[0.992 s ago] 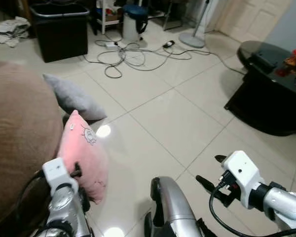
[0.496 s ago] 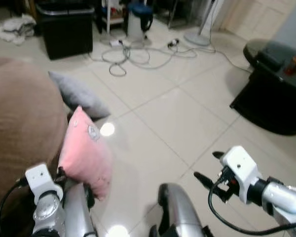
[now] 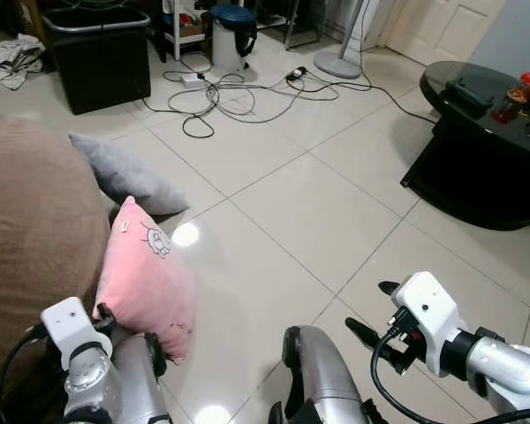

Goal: Move the pillow to the sofa from floor

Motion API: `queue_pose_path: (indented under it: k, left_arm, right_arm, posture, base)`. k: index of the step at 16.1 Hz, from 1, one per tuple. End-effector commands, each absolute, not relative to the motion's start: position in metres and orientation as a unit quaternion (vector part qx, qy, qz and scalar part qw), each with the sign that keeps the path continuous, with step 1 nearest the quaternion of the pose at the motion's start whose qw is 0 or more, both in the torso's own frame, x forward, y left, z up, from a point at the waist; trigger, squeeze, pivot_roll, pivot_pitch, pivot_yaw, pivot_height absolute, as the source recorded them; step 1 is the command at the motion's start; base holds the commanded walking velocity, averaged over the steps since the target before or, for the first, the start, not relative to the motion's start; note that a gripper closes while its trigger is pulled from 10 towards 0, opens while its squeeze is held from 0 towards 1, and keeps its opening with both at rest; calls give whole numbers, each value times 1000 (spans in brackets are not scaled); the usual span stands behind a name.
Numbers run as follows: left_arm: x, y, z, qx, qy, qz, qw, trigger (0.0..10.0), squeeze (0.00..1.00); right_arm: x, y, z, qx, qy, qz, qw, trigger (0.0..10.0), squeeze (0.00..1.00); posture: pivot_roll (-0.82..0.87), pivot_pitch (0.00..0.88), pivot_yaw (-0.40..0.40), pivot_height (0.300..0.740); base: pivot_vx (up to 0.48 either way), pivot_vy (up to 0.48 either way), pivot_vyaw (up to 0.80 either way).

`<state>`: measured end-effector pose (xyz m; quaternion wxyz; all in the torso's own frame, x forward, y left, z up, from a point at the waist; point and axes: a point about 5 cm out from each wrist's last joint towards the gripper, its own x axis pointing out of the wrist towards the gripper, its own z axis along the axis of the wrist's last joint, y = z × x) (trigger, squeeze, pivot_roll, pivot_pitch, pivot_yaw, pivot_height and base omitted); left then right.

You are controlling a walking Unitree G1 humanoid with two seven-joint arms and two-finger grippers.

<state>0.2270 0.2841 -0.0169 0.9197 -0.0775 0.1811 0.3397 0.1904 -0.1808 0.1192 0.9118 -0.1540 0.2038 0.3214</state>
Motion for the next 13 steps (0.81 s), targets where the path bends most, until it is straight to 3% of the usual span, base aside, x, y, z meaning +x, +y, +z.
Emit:
queue_pose_path:
  k: [1,6,13]
  left_arm:
    - [226,283,-17,-103,171,337,920,10000,1000]
    - [211,281,-26,-142,167,264,939,10000,1000]
    - [199,269,-39,-142,196,256,936,10000,1000]
  right_arm:
    - [189,-184,121,-160,203,311,914,10000,0]
    - [192,-184,118,-155,201,299,920,10000,0]
    - [194,-182,117,-150,198,297,922,10000,0]
  posture:
    - [-274,91,-164,547]
    - [-246,95,-140,547]
    - [-237,95,-134,547]
  base:
    - [0,0,0]
    - [0,0,0]
    - [0,0,0]
